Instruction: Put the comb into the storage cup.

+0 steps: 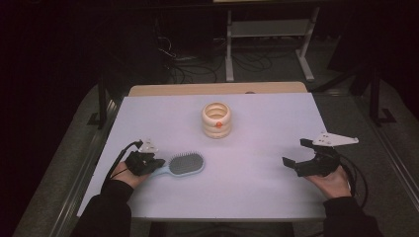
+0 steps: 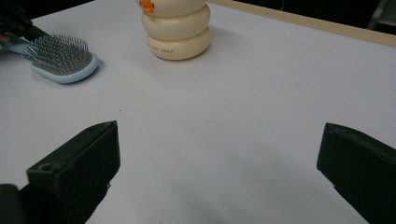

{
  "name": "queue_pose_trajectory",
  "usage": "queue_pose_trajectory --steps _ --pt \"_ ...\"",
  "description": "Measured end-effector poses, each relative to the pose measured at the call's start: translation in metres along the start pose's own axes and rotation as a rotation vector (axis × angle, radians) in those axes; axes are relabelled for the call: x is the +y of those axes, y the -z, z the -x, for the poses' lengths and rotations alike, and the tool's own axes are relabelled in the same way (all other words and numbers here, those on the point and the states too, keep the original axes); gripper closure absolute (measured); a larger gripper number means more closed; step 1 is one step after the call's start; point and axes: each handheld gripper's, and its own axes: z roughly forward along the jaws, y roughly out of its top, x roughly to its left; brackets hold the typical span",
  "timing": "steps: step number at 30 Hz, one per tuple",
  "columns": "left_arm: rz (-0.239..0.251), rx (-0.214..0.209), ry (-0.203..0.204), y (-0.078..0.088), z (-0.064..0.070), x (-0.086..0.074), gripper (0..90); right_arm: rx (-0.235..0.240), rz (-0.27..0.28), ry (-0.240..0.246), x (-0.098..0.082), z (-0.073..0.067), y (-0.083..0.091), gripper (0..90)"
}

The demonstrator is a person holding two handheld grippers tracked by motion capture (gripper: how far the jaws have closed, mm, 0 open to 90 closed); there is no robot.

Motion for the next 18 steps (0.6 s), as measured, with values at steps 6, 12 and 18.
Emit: queue_pose_trajectory --steps 6,12,18 --pt "-0.020 -0.019 0.001 0.003 0.002 -0.002 90.0 0.001 -0.001 0.000 0.000 0.000 0.000 0.0" --pt "-0.026 -0.019 -0.001 0.009 -0.001 -0.002 87.2 0.001 -0.002 0.000 0.000 0.000 0.000 0.0" --pt "-0.038 -0.023 -0.031 0.020 -0.003 0.001 80.4 0.002 -0.004 -0.002 0.000 0.000 0.000 0.0"
